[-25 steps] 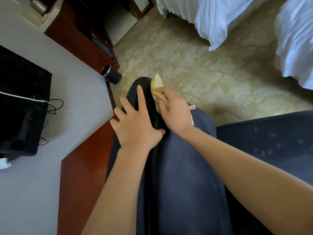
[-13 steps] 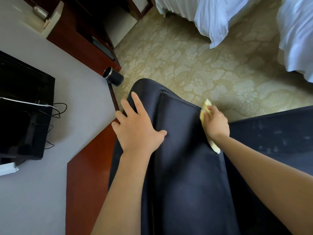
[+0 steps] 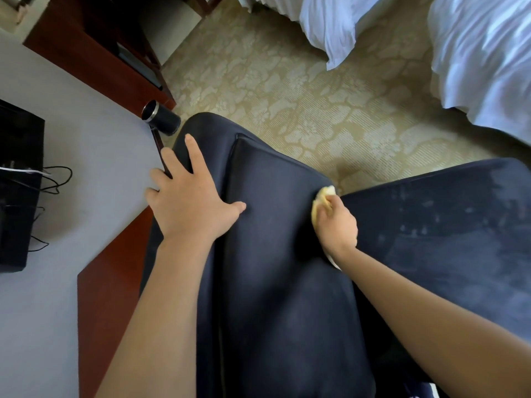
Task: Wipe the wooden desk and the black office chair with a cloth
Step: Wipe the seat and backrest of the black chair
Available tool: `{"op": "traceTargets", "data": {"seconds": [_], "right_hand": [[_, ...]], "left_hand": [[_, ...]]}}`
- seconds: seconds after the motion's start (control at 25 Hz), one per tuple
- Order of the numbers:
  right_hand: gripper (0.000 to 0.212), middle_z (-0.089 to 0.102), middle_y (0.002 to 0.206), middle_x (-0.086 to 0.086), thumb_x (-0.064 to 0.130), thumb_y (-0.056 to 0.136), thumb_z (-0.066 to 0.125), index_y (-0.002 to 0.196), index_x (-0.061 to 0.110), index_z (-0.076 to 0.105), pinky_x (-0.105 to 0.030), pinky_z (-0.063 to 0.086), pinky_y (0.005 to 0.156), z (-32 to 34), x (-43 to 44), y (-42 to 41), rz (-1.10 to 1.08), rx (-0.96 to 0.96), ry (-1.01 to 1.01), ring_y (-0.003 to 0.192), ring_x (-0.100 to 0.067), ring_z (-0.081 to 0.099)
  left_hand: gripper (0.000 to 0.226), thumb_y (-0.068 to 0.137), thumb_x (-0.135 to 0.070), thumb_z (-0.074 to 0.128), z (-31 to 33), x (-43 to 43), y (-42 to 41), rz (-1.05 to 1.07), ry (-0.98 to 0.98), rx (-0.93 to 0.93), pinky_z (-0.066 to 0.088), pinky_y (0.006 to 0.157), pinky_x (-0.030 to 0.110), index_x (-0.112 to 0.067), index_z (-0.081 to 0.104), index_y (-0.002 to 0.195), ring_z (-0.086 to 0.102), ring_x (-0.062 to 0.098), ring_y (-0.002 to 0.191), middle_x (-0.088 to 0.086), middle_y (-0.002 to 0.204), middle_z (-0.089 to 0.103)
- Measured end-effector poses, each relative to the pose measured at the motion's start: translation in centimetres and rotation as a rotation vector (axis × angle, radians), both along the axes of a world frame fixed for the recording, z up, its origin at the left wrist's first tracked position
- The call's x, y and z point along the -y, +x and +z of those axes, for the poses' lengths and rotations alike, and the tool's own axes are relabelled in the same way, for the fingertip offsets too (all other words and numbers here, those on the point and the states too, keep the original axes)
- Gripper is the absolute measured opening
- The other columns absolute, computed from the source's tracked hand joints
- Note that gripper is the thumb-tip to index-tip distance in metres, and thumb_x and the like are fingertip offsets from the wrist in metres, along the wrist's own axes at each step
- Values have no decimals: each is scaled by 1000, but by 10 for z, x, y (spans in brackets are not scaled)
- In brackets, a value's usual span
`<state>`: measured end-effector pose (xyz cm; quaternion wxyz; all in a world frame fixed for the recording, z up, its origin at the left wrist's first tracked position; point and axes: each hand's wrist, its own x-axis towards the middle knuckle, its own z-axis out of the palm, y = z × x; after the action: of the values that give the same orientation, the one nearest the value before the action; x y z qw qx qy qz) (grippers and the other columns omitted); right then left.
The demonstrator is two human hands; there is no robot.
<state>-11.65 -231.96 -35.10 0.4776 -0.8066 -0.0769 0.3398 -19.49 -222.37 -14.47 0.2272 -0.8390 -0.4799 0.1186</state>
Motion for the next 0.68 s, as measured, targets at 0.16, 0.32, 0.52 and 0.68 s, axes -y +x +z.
{"op": "traceTargets", "data": {"seconds": [0.16,0.32,0.52,0.68], "right_hand": [[28,63,107,-6,22,92,49,119,22,56,-35,42,80,65,-14,-12,131,217,331,98,-28,58],[25,61,105,-2,19,91,49,114,24,55,-39,48,71,90,13,-56,222,341,480,83,-26,60],[26,60,106,3,18,91,53,116,22,59,-34,44,72,59,67,-88,287,341,445,84,-21,58],[30,52,117,2,27,97,43,127,26,47,-39,47,77,23,96,-84,362,157,171,98,-28,57]], "left_hand": [[126,63,-70,69,-1,-3,-1,-17,16,3,35,96,52,-21,-9,149,30,46,126,22,152,9],[118,65,-69,69,-2,-2,-3,-40,18,18,33,97,50,-25,-1,150,31,47,124,23,151,12],[92,77,-58,65,-2,24,-16,-113,31,69,28,101,53,-26,17,149,23,47,131,17,156,5],[95,76,-61,63,2,62,-47,-25,18,61,30,100,52,-29,12,149,21,46,133,6,158,-4]]}}
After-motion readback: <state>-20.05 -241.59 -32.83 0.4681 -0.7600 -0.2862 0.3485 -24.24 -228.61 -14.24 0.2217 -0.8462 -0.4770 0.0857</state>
